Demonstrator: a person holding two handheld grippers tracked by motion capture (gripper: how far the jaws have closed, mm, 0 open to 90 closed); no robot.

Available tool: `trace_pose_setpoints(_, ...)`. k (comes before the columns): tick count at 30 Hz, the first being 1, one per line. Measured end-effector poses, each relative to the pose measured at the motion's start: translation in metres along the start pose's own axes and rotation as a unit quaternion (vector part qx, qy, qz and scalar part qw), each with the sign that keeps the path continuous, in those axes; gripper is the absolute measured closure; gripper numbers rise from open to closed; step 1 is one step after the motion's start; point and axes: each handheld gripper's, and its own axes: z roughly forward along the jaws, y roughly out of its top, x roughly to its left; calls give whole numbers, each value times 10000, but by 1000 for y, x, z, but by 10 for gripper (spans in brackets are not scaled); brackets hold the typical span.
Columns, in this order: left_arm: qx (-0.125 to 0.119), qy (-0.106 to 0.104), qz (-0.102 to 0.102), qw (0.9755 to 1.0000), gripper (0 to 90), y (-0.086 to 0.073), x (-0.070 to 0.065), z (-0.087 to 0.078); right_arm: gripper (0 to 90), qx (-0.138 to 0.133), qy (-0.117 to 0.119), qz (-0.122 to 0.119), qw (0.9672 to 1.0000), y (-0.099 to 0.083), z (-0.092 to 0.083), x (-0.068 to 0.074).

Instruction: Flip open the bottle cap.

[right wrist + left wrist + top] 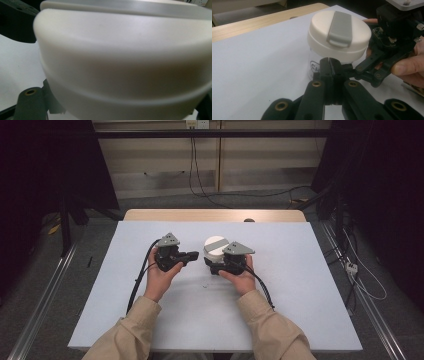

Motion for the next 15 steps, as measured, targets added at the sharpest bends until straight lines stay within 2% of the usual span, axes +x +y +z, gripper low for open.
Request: trace_pose_setpoints(15,92,-29,19,10000,900,4,-2,7,187,2,-1,-7,10000,0,0,0)
